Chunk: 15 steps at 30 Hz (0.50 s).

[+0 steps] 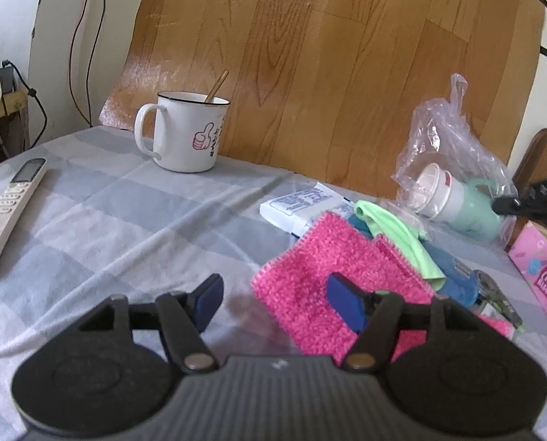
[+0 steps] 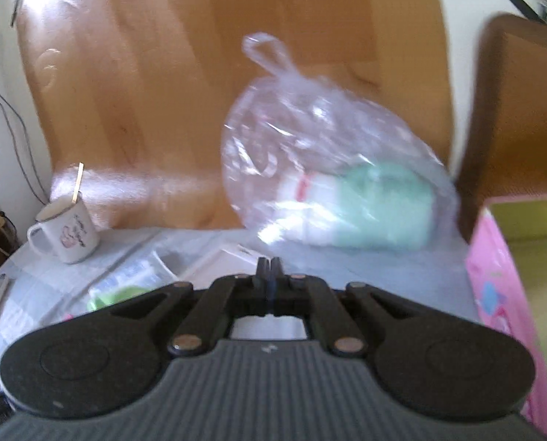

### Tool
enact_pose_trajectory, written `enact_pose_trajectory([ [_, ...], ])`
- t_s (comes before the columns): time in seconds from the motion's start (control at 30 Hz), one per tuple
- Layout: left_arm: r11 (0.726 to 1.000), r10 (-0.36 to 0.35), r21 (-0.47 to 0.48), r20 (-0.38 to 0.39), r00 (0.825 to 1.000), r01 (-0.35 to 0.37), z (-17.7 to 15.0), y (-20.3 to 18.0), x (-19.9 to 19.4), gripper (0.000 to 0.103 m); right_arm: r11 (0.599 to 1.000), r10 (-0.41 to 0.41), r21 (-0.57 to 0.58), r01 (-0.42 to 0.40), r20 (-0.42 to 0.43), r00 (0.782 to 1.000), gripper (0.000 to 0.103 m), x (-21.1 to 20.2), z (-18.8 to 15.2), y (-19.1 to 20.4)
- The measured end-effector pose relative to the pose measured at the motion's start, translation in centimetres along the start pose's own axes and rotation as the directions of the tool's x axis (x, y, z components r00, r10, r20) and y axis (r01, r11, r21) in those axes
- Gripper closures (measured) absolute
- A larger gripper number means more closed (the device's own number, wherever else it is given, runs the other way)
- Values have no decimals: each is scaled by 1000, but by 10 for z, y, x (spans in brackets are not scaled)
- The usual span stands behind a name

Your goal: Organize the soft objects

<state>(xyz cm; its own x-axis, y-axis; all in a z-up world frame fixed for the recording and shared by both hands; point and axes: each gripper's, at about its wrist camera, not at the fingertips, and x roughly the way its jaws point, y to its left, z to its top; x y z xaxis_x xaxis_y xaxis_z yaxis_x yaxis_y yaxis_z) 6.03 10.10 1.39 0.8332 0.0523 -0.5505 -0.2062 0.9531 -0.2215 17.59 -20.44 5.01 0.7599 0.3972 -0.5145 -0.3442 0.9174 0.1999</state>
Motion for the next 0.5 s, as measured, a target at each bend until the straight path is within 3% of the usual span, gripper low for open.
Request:
enact_pose_trajectory([
  [0.13,1000,17,14,-1,1000,-17,0,-2,0,37,1000,-11,24,11,-23,1000,99,-6,-19,-17],
  [0.27,1000,21,18,-1,1000,-21,-1,-1,0,37,999,-6,-39,6,-17,1000,93,-15,-29,-15],
  [0.3,1000,21,19,-1,1000,-21,-1,-1,0,36,998,4,-62,-5,-13,1000,89,-17,-28,-12],
  [0.37,1000,22,18,-1,1000,-22,-1,-1,0,36,995,30,-96,-30,-10,1000,73,-20,-27,-4],
  [0.4,1000,22,17,-2,1000,-21,-1,-1,0,36,993,33,-113,-34,-9,999,58,-19,-25,-1],
  [0.43,1000,21,16,-2,1000,-21,-1,-1,0,36,991,31,-133,-33,-12,999,51,-17,-25,3],
  [0.5,1000,17,13,-2,1000,-17,-1,-1,0,36,989,34,-143,-39,-36,999,50,-10,-25,6],
])
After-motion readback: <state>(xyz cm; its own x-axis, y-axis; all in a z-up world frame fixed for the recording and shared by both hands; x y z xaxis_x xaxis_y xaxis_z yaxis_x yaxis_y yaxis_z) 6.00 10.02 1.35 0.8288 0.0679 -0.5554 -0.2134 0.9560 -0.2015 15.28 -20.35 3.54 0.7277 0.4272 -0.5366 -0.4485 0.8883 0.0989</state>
